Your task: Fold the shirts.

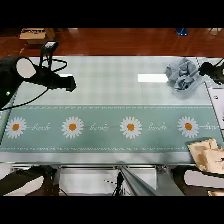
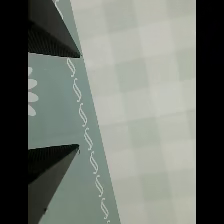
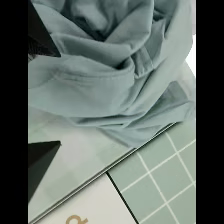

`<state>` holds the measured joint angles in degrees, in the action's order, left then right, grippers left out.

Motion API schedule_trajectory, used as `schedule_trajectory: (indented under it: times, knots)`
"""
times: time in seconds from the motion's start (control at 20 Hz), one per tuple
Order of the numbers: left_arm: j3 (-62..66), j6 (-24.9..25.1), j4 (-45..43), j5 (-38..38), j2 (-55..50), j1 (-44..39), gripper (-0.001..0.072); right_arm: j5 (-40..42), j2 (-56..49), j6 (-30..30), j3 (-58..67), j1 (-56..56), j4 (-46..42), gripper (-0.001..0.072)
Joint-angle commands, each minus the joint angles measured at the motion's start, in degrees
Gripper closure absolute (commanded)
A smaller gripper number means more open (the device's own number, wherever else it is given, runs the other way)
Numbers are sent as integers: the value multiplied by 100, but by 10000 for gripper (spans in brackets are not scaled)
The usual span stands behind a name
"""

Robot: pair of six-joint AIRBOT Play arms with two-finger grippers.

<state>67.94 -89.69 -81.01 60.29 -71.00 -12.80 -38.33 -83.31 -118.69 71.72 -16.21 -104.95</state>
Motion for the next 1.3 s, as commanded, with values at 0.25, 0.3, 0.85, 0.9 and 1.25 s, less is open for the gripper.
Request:
schedule_trajectory:
  times: [0.25,0.3,0.85,0.9,1.25]
  knots:
    - [-2,0,-2,92,-7,-9,82,1436,-1130,-87,7,-114,1038,116]
    - [-2,0,-2,92,-7,-9,82,1578,-1255,-90,7,-50,1054,117]
    - [13,2,-2,92,133,-9,100,1917,-407,686,13,328,1661,683]
    - [76,2,-2,162,225,-9,100,1906,68,1029,13,369,1650,683]
    - [1799,0,-2,737,1329,-9,100,1808,3565,1659,13,1123,1661,683]
